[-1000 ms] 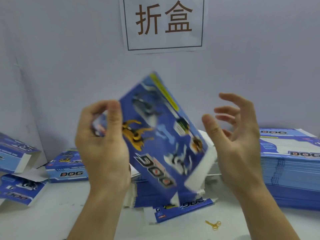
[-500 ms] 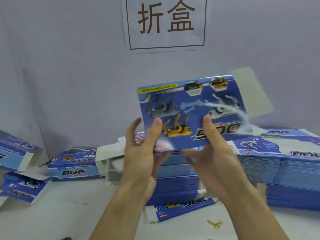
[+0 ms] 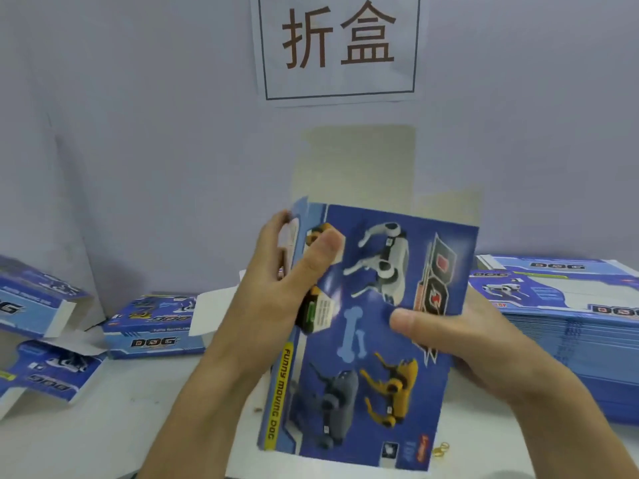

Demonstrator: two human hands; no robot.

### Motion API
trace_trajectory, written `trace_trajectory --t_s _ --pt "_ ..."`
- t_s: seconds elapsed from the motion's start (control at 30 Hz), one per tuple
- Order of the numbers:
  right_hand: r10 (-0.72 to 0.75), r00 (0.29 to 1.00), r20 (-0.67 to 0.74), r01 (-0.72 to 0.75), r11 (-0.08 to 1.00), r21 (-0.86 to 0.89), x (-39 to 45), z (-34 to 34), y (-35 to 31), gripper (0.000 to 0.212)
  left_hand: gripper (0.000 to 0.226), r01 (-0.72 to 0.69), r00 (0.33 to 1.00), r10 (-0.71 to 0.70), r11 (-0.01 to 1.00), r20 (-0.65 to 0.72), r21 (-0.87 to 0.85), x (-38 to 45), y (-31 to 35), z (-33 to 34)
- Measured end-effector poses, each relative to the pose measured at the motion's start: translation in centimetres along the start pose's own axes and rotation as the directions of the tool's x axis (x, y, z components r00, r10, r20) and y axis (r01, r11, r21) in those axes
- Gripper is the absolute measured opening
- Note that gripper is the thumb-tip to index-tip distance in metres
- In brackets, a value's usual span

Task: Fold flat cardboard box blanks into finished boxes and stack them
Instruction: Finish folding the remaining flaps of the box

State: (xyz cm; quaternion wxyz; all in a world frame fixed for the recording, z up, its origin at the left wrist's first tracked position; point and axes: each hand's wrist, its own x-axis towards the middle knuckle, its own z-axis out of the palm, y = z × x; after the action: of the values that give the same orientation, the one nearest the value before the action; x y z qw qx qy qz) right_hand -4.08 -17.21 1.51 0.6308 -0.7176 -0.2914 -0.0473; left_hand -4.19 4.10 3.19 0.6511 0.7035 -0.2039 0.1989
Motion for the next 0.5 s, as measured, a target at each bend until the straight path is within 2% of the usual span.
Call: trace_trajectory --t_s 0.07,0.13,0.2,0.27,0.33,0.4,0.5 --pt "0.02 1.0 0.004 -0.02 0.999 -0.031 -0.01 0.38 -0.38 0.077 0.069 -0.062 0.998 0.064 0.996 0.028 -0.058 -0.14 -0.15 0.0" --pt "0.028 0.994 -0.103 -0.035 0.997 -0.066 0.31 0.52 -0.61 0.083 0.042 -0.126 0.992 0.128 0.987 0.01 -0.098 -0.45 -0.21 0.24" --pt "0.029 0.983 -0.18 -0.04 0.997 -0.062 0.4 0.62 -0.86 0.103 0.031 -0.136 0.99 0.138 0.977 0.002 -0.164 -0.68 -0.26 0.48" --pt "-0.048 0.969 -0.242 0.028 0.996 -0.082 0.36 0.68 -0.95 0.113 0.042 -0.148 0.986 0.16 0.967 0.042 -0.209 -0.62 -0.41 0.54" --pt "-0.188 0.956 -0.225 0.163 0.978 -0.127 0.26 0.61 -0.89 0.111 0.061 -0.173 0.975 0.196 0.963 0.101 -0.206 -0.53 -0.2 0.38" --pt "-0.22 0.958 -0.182 0.203 0.973 -0.105 0.4 0.61 -0.78 0.105 0.061 -0.187 0.964 0.216 0.965 0.155 -0.184 -0.42 0.06 0.23" --pt "-0.201 0.967 -0.159 0.194 0.979 -0.059 0.44 0.81 -0.88 0.09 0.051 -0.169 0.976 0.186 0.974 0.112 -0.15 -0.51 -0.1 0.7"
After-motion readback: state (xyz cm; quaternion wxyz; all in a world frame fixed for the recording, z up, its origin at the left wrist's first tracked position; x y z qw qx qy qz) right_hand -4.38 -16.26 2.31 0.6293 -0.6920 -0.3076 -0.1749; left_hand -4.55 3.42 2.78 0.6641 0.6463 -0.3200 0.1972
